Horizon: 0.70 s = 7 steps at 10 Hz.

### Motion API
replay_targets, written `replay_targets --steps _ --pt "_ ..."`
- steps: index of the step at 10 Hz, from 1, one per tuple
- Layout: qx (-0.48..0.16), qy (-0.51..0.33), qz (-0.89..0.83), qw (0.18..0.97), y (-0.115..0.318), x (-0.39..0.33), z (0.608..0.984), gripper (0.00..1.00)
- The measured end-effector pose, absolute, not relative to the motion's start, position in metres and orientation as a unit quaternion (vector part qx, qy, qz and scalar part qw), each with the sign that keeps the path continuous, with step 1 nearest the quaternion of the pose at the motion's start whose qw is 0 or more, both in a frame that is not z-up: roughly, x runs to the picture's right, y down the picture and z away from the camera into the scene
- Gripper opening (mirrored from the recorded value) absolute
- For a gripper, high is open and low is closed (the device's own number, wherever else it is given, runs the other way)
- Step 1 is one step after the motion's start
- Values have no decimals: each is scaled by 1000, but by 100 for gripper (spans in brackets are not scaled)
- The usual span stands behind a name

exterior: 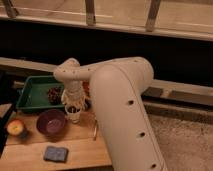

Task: Stack cups into tray

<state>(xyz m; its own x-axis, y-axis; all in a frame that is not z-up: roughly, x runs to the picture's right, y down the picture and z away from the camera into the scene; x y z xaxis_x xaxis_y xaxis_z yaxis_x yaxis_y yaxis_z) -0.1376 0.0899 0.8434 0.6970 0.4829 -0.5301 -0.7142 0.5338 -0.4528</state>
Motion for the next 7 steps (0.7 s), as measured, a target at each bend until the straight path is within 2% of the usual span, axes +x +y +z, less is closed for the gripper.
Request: replay_targets --steps 2,4,7 --pt "-334 167 346 861 88 -136 838 5" --pt "-331 154 349 863 83 -132 829 2" --pt "-315 127 365 867 52 -116 790 2"
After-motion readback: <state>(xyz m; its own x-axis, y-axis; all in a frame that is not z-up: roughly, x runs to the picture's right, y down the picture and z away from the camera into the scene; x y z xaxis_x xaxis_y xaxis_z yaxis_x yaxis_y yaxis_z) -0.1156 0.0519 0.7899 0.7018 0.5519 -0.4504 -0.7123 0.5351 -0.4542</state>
